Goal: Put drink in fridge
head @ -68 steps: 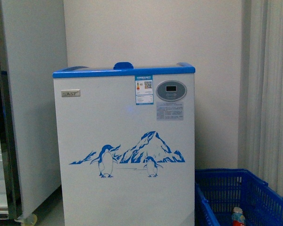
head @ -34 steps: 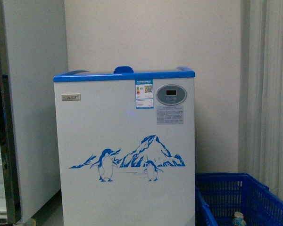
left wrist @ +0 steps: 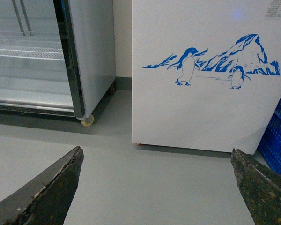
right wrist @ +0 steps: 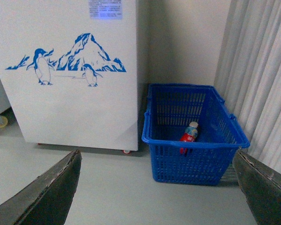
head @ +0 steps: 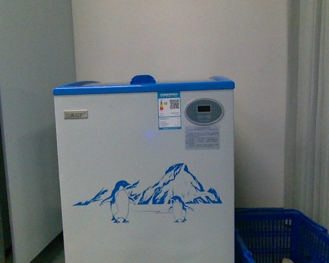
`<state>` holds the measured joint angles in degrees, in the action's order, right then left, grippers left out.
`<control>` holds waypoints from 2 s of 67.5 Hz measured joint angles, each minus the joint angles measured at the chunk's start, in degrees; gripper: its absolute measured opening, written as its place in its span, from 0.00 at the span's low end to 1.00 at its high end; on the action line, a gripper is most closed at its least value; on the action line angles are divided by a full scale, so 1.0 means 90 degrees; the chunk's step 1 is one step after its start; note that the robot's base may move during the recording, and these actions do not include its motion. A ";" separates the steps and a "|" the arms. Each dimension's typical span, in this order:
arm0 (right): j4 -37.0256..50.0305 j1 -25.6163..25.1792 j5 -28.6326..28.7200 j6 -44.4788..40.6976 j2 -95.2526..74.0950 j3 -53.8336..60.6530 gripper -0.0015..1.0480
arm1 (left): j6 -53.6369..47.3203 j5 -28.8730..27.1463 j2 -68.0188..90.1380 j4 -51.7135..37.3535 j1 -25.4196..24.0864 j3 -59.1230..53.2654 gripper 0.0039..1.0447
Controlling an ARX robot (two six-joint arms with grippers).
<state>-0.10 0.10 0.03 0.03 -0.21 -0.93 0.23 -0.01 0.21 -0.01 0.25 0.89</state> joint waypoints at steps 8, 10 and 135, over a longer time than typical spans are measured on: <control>0.0000 0.0000 0.0000 0.0000 0.0000 0.0000 0.93 | -0.0002 0.0002 0.0000 0.0000 0.0000 0.0000 0.92; 0.0000 0.0000 -0.0002 0.0000 0.0000 0.0000 0.93 | 0.0000 0.0000 0.0000 0.0000 0.0000 0.0000 0.92; 0.0090 -0.3949 0.2251 -0.0032 -0.5129 -0.1824 0.93 | 0.0000 0.0000 0.0007 0.0002 0.0000 0.0000 0.92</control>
<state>0.71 -35.44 20.29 -0.25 -46.37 -17.34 0.23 -0.01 0.27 0.01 0.25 0.89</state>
